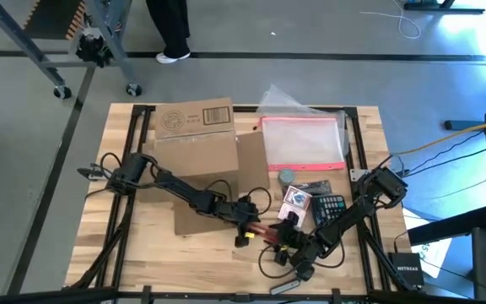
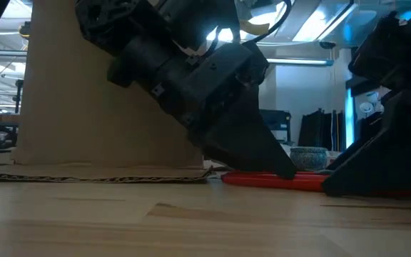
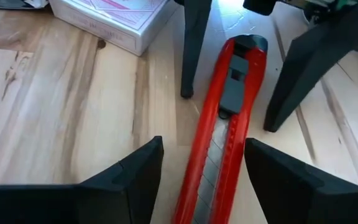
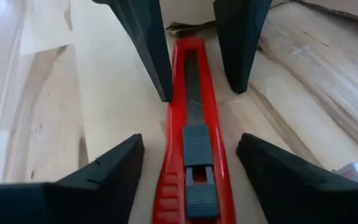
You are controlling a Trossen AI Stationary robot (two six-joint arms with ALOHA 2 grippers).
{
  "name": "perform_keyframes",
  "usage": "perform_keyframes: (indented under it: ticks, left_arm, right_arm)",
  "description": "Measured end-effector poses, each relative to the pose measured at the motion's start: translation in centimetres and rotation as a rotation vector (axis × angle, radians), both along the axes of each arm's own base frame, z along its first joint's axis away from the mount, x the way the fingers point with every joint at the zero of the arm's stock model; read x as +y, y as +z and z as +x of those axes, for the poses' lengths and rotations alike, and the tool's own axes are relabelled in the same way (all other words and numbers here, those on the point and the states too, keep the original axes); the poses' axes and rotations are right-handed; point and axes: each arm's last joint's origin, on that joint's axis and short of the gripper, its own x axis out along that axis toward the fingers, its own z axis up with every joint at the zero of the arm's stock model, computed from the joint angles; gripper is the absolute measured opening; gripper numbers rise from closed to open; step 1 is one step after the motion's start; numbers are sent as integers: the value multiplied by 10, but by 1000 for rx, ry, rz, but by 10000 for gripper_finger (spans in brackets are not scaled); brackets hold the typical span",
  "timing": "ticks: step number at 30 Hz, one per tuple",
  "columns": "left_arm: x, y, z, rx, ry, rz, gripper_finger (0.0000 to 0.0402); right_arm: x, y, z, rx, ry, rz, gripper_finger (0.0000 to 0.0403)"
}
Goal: Unpack boxes
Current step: Break down box until it is fully flat
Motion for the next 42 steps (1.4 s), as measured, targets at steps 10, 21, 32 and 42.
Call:
perform_keyframes:
  ticks: [10,21,32,42]
  left_arm:
    - [-1,0,1,-16,-10,-2,219]
    - [-1,1,1,-23,-19,3,219]
    - [-1,1,1,-24,-19,4,219]
    - [-3,1,0,-26,-19,1,219]
  right_arm:
    - [12,-28,-13,-62,-22,-167,270]
    - [6,-34,-5,-66,-20,-196,233]
    - [2,-34,1,-61,-14,-165,178]
    - [3,-33,2,-65,-16,-168,131]
